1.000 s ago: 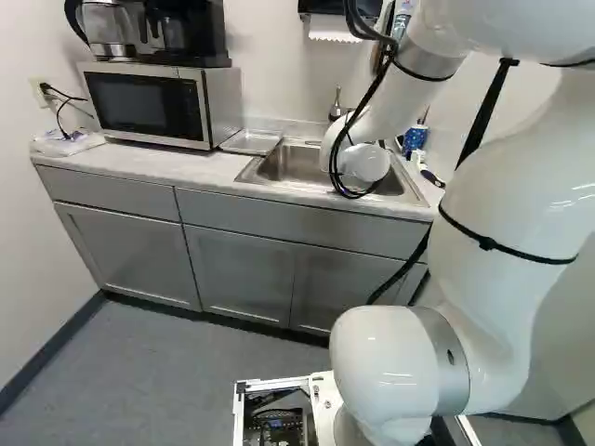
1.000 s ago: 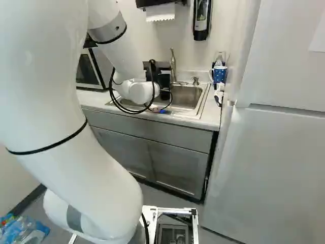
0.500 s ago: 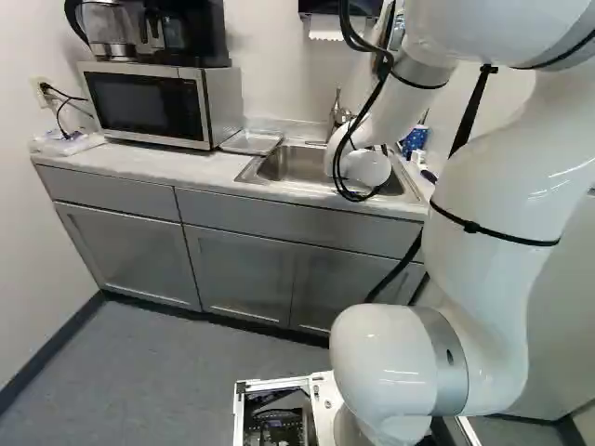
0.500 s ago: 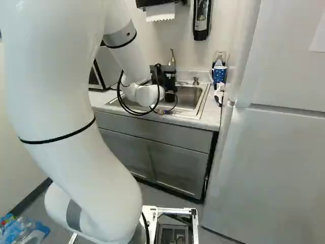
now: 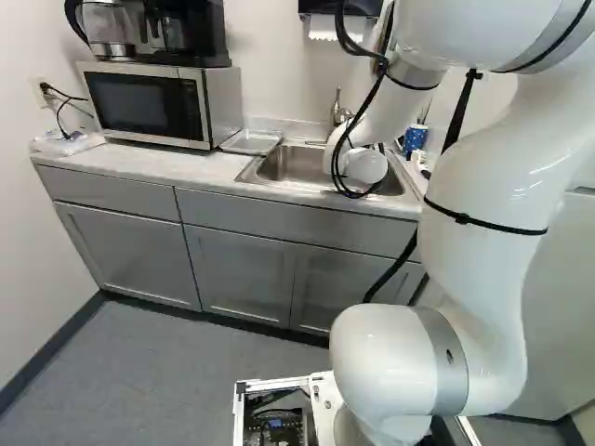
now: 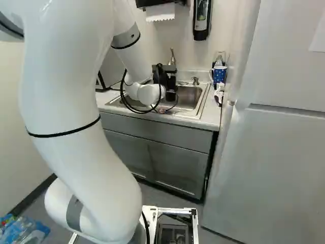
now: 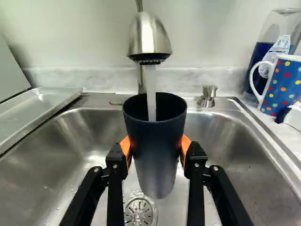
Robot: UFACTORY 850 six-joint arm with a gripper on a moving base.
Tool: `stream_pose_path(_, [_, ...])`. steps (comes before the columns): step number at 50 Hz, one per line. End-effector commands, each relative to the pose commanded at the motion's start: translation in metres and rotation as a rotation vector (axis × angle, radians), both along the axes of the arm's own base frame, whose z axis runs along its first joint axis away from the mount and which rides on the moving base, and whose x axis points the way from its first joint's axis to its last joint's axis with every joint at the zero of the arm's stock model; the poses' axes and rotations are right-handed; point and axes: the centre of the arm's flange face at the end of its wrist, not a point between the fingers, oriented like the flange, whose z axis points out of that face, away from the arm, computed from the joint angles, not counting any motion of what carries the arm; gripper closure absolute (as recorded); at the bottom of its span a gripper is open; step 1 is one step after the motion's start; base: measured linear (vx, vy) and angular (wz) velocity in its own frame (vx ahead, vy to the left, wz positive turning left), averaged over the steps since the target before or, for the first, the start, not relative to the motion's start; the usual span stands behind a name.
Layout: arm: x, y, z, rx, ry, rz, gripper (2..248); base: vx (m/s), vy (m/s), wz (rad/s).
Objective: Rinse the cup and place it in the tray
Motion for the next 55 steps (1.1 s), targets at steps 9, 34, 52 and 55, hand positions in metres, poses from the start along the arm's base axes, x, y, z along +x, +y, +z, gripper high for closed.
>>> stream_pose_path(9, [0.0, 0.0, 0.0, 0.0, 0.0, 0.0, 129, 0.0, 0.0, 0.0])
stream_pose_path(34, [0.0, 0.0, 0.0, 0.0, 0.0, 0.0, 129, 0.0, 0.0, 0.0])
stream_pose_path(52, [0.0, 0.0, 0.0, 0.0, 0.0, 0.0, 129, 0.0, 0.0, 0.0])
stream_pose_path(55, [0.0, 0.0, 0.0, 0.0, 0.0, 0.0, 129, 0.0, 0.0, 0.0])
